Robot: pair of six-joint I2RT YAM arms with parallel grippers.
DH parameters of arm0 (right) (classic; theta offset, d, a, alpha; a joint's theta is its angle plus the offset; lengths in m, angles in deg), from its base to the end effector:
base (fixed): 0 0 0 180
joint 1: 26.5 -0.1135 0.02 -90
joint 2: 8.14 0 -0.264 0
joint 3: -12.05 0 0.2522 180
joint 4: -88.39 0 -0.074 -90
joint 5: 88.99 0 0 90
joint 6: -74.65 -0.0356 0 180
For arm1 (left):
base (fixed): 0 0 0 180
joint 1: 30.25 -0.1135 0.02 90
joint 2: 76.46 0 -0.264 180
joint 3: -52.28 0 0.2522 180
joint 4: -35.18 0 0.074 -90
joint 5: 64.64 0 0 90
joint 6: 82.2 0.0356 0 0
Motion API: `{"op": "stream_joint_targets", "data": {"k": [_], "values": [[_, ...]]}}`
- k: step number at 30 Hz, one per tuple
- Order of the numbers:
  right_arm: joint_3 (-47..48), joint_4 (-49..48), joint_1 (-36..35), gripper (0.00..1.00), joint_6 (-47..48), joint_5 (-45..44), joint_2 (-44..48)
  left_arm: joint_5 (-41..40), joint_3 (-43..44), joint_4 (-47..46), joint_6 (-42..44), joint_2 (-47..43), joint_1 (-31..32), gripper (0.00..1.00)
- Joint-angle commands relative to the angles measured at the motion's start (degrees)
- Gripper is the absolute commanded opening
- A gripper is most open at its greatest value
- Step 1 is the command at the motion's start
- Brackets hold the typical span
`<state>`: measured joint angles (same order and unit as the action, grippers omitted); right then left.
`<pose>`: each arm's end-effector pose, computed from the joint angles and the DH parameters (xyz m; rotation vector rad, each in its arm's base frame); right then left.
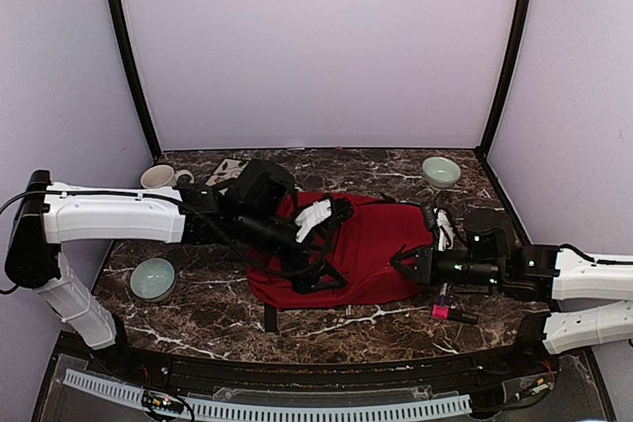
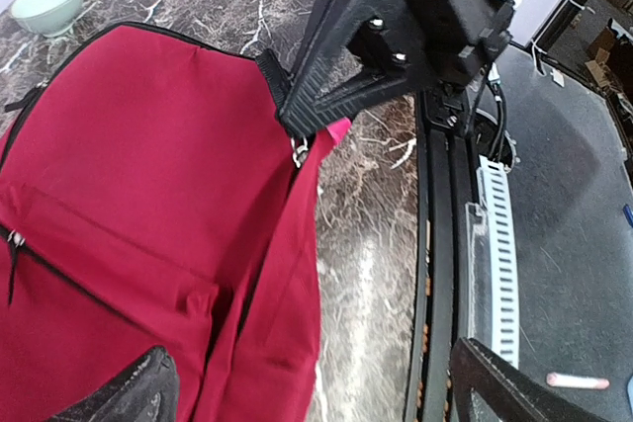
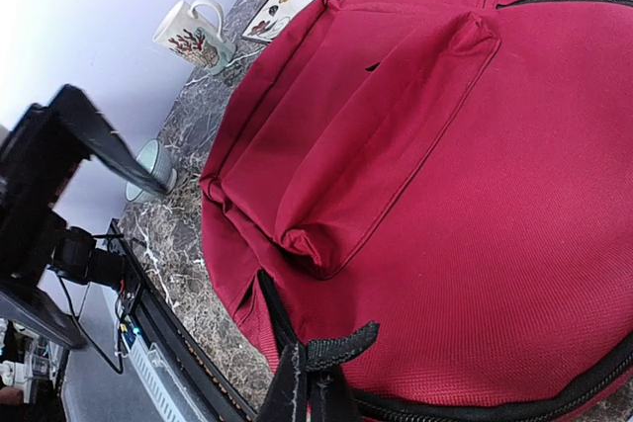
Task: Pack the student bag
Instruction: Hold the largest pocket of the student bag.
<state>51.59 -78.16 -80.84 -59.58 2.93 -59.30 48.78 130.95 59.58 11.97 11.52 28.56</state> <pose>0.1160 0.1638 0.2219 -0.2169 2.1858 1.0832 0.1683 -0.3053 0.2773 1.3943 1.7964 -0.9712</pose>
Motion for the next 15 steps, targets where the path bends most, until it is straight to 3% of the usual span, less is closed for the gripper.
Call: {"op": "stream_joint_targets", "data": {"k": [1,7,15], "values": [[3.04,-3.91,0.29,0.0,-0.29,1.68,-0.16,2.2,4.86,-2.76,0.79,6.69,1.21,0.98],[3.27,-3.38,0.29,0.0,-1.16,2.55,-0.06,0.21,14.47,0.97,6.21,16.25,3.28,0.88],[3.1,0.37,0.29,0.0,-1.57,0.42,3.57,-2.07,14.32,-0.78,3.78,21.61,4.03,0.74]]}}
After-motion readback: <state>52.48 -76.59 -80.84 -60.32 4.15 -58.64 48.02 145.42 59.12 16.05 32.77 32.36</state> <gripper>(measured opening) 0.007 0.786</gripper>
